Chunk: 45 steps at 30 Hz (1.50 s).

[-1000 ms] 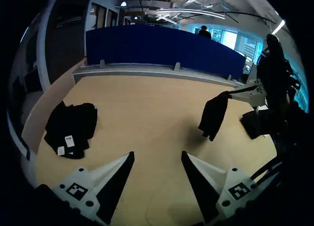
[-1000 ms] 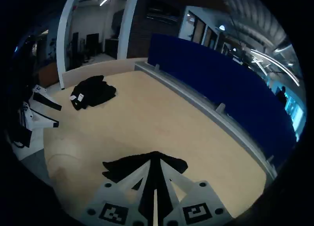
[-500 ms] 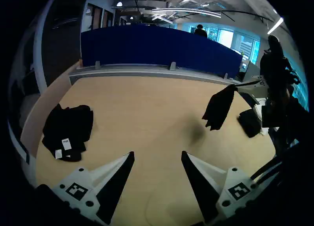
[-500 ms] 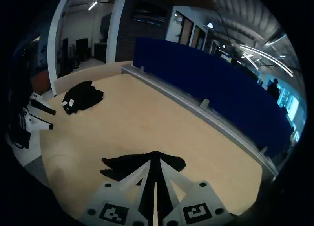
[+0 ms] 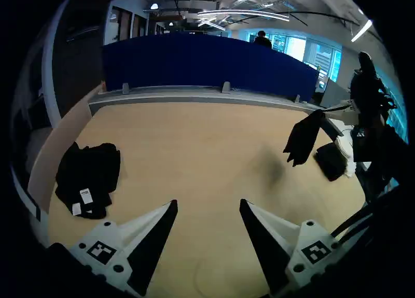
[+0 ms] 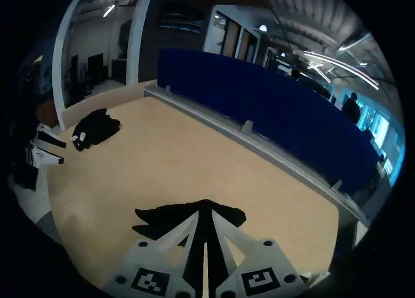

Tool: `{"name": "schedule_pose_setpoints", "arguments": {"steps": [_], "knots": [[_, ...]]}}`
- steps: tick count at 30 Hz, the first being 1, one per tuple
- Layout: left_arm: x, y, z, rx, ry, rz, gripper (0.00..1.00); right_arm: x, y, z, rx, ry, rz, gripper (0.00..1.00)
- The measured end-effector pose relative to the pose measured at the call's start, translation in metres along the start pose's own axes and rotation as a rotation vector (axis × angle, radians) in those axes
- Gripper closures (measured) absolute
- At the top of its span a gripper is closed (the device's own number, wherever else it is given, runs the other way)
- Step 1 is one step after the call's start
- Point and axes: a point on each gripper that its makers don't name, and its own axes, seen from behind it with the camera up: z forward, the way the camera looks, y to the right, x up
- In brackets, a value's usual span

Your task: Fold towel

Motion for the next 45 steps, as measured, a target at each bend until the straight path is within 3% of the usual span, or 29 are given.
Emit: {"name": "schedule_pose_setpoints", "arguments": {"steps": [27,45], "knots": [[0.009,0.017,0.022,-0.004,-0.036,0.034,0.12,-0.044,0.142,-0.039,-0.155,-0.058,0.045,0.98],[0.015,0.034,0.033,-0.013,-0.046,0.058,0.11,-0.074,0.194,-0.051,-0.210,-0.103,0.067,0.98]]}}
